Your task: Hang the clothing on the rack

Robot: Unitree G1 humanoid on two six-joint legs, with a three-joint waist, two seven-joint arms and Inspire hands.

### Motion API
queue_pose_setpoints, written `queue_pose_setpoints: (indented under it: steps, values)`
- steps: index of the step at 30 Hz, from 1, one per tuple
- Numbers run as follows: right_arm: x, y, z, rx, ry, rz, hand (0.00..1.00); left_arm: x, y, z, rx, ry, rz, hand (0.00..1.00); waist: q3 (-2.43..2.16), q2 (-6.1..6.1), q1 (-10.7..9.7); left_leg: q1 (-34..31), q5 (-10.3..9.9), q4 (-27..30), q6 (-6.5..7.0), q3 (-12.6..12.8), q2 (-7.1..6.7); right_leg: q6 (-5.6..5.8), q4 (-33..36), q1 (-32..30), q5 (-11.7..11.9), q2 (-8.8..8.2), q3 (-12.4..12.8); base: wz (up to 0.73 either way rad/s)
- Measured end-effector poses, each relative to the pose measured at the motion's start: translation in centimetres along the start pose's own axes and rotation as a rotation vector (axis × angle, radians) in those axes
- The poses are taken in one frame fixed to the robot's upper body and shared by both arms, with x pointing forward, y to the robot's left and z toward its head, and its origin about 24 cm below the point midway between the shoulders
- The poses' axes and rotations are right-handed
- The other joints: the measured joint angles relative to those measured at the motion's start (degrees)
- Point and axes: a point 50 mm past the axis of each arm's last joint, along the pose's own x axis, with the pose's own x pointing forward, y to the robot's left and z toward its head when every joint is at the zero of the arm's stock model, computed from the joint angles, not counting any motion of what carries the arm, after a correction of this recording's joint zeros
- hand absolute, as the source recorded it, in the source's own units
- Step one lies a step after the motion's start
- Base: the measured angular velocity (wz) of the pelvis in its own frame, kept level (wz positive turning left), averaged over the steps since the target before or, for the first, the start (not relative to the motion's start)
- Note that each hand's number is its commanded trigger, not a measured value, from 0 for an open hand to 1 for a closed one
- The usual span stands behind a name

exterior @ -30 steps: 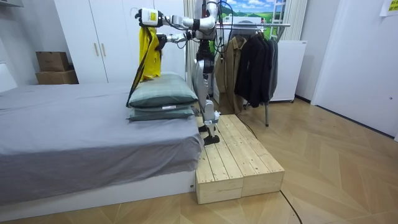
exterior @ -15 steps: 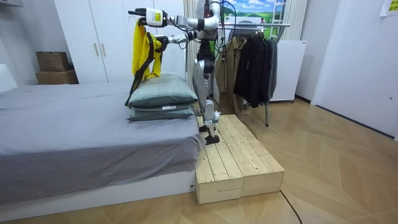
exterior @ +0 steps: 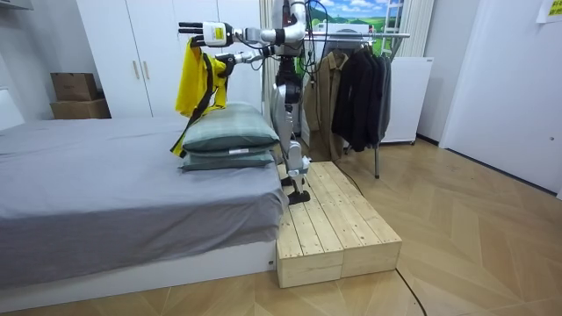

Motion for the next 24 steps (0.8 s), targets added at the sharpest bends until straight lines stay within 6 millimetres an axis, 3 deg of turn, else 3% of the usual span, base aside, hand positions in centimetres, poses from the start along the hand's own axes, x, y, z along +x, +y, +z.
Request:
queue_pose_setpoints:
  steps: [7,14,19,24]
  values:
    - [0.0,0.0,0.0,-0.001,-0.001,-0.001,1.00,0.0,-0.1,0.0,0.012,0.002,-0.027,0.00,0.39,-0.08,-0.9,-0.7,0.0,0.0,0.00,0.0,-0.06,0.02,0.0,-0.6,0.0,0.04,0.1,0.00]
    - [0.0,-0.4,-0.3,-0.012,0.009,-0.008,1.00,-0.1,0.0,-0.4,0.248,0.068,-0.103,0.00,0.41,0.27,-1.1,-0.6,-0.1,-0.1,0.04,0.2,-0.06,0.02,0.1,-0.9,0.0,0.10,0.0,-0.02]
    - [1.0,-1.4,0.1,-0.035,-0.010,-0.030,1.00,-0.4,0.8,-2.6,0.458,0.216,-0.126,0.00,0.41,1.06,-1.5,-1.0,-0.1,-0.2,0.04,0.3,-0.05,0.04,0.8,-1.5,-0.2,0.13,0.1,-0.02]
    - [1.3,-1.8,0.2,-0.043,-0.003,-0.032,1.00,-0.5,1.0,-3.0,0.506,0.253,-0.128,0.00,0.42,1.04,-1.7,-0.9,0.0,-0.2,0.05,0.2,-0.06,0.04,0.8,-1.4,-0.2,0.11,0.1,0.01]
